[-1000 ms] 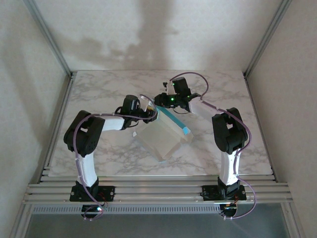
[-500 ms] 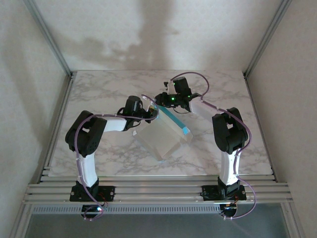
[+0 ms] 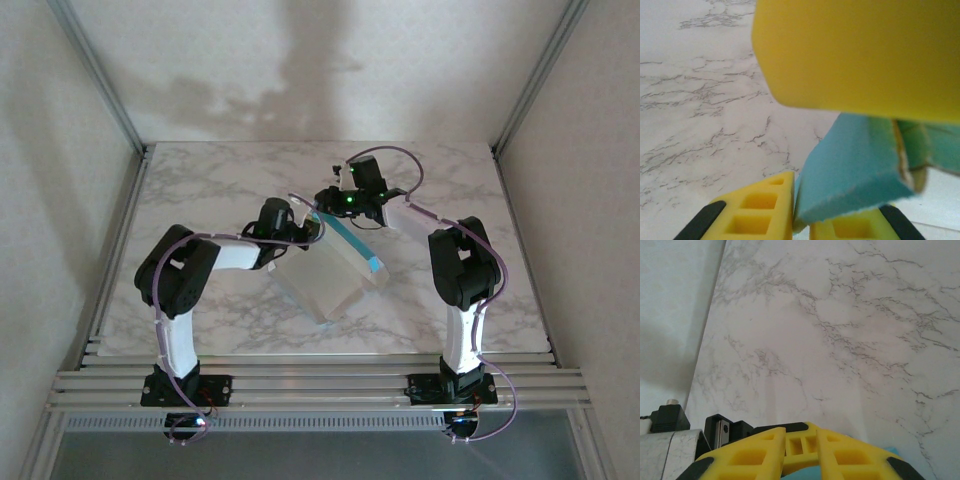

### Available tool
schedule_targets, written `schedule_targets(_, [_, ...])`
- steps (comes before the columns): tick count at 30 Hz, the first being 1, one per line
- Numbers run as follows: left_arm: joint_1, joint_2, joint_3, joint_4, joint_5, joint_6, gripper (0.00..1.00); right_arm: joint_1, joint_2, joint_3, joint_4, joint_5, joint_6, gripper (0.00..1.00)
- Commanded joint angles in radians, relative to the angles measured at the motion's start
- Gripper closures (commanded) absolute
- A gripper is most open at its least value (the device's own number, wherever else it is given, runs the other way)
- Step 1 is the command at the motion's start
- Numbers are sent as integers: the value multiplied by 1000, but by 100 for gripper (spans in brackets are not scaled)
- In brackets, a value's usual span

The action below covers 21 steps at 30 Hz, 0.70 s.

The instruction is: Fold the paper box

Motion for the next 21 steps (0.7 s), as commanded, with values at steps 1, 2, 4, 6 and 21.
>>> schedule_targets(1, [-14, -16, -33, 5, -118, 35, 86, 13, 6, -15, -40, -8, 16, 80])
schedule_targets(2, [-16, -18, -40, 11, -126, 36, 86, 13, 3, -15, -47, -1, 18, 80])
schedule_targets(4, [-22, -26, -56, 23, -147, 42, 85, 14, -2, -13, -56, 14, 21, 80])
schedule_targets(6, [-25, -33, -67, 28, -165, 45, 84, 12, -7, -9, -64, 18, 23, 79])
schedule_targets(21, [-26, -109, -184, 136, -144, -47, 77, 10, -83, -54, -57, 11, 26, 60])
